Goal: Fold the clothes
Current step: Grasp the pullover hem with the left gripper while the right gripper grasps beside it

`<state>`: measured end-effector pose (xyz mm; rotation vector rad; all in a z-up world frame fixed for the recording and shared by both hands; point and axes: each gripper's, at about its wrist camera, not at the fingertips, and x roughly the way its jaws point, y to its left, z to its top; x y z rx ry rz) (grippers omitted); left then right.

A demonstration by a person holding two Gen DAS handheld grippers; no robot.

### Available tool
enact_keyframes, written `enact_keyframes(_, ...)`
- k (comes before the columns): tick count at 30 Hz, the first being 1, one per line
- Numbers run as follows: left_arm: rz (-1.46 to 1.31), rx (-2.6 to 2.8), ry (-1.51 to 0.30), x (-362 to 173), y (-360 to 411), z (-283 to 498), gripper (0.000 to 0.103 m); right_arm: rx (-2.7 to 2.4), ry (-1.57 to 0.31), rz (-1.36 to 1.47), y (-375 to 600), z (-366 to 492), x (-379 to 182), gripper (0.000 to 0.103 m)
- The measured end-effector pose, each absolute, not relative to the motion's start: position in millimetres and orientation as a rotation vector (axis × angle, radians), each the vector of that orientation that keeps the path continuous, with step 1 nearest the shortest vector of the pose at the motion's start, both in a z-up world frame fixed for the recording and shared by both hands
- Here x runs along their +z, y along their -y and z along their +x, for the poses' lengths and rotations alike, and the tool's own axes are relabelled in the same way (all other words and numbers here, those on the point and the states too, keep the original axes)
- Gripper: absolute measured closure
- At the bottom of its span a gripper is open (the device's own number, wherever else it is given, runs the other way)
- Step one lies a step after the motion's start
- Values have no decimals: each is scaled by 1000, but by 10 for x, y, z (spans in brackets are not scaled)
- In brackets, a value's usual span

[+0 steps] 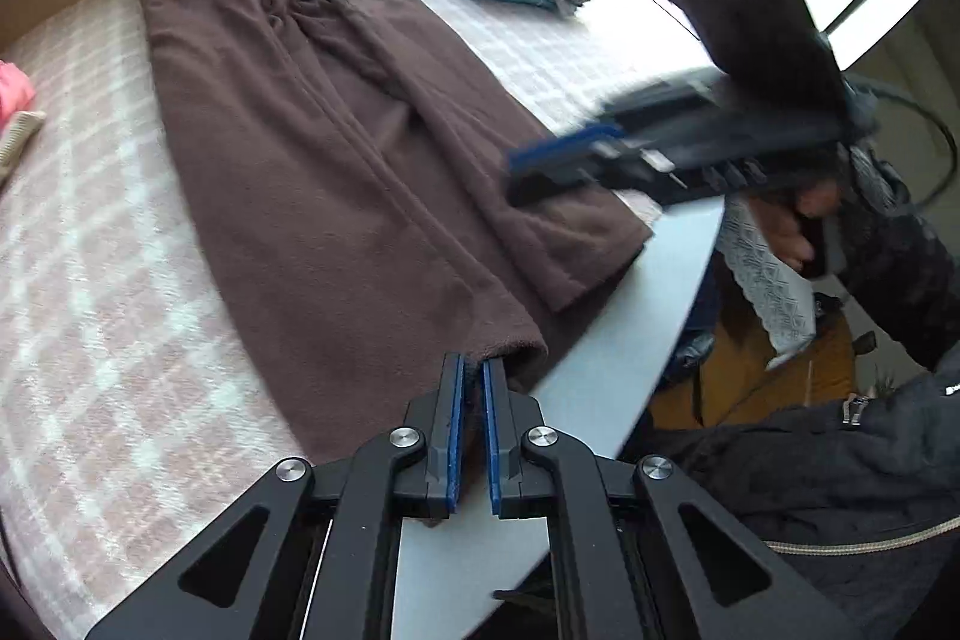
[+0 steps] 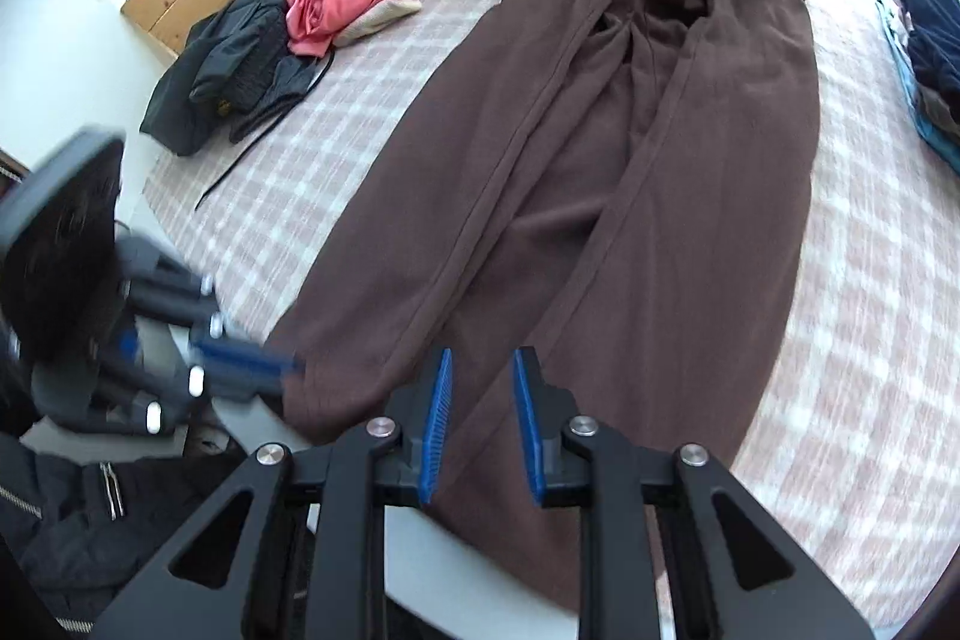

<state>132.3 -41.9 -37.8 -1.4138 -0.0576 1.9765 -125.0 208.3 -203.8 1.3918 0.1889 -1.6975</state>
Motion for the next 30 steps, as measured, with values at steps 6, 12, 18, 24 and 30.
enact_keyframes(6,-1390,1982,50,-148,346,1458,87,-1581,-383,1474,-1816,-1524,-2335,82)
enact_keyframes(12,-1436,2161,138,-9,858,1394,69,-1698,-214,1422,-2228,-1908,-1913,68)
enact_keyframes(18,-1639,2160,327,-428,1076,1235,68,-1856,-140,1533,-2993,-1638,-2045,52)
enact_keyframes(24,-1720,2093,377,-640,992,1152,68,-1835,38,1642,-3467,-1358,-2368,52)
enact_keyframes(30,-1733,2107,235,-635,770,1186,63,-1880,-16,1637,-3408,-1217,-2432,52)
